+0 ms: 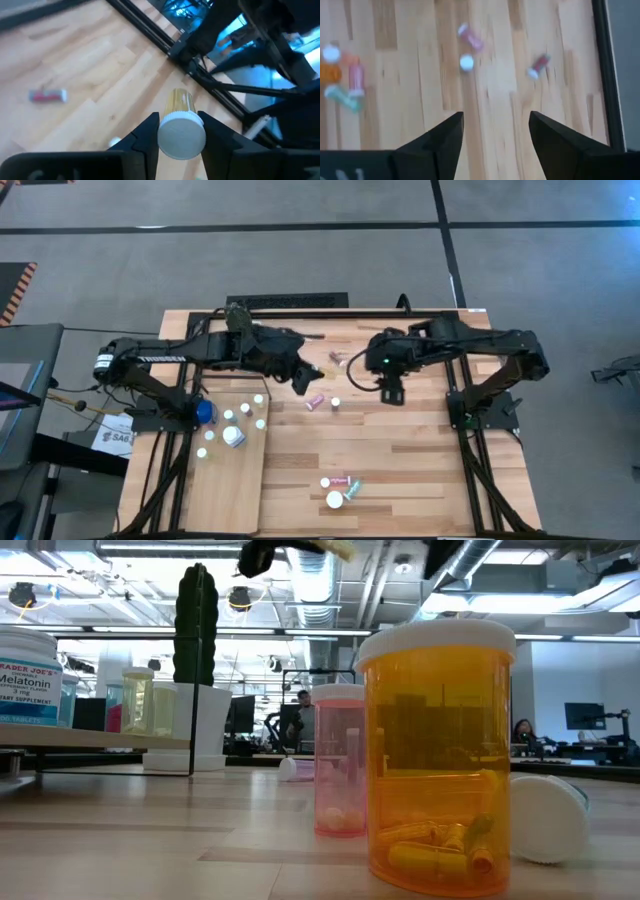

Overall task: Pick and place medicine bottles onto shelf by color
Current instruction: Put the yellow pill bottle on the shelf

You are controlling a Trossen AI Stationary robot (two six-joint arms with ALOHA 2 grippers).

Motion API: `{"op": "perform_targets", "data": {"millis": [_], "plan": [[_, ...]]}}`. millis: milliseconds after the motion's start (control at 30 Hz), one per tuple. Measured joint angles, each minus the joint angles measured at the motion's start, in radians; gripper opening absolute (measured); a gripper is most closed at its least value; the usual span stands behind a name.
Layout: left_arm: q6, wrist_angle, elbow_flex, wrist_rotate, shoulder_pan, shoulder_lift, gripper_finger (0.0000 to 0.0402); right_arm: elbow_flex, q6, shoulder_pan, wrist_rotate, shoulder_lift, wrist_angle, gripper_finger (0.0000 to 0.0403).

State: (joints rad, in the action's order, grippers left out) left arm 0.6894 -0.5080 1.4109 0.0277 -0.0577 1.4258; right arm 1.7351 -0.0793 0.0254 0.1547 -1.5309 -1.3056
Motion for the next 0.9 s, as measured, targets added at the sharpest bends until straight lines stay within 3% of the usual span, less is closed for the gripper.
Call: {"op": "perform_targets", "data": {"millis": [233,600,767,900], "plan": [[0.217,-0.163,0.0,0.003,0.134,0.0,0.0097,-0.039,-0.01,0.002,0.001,0.087,-0.171,0.024],[0.821,-0.683,0.0,0.022,0.454,0.0,0.0098,-0.456,-0.127,0.001,0.001,0.412,0.1,0.0239],[1.114,-0.834,0.0,0.022,0.608,0.018,0.0098,-0.585,-0.189,0.001,0.002,0.479,0.178,0.0239],[1.293,-0.892,0.0,0.01,0.704,0.028,0.0098,-0.611,-0.202,0.002,0.002,0.479,0.203,0.0239]]}}
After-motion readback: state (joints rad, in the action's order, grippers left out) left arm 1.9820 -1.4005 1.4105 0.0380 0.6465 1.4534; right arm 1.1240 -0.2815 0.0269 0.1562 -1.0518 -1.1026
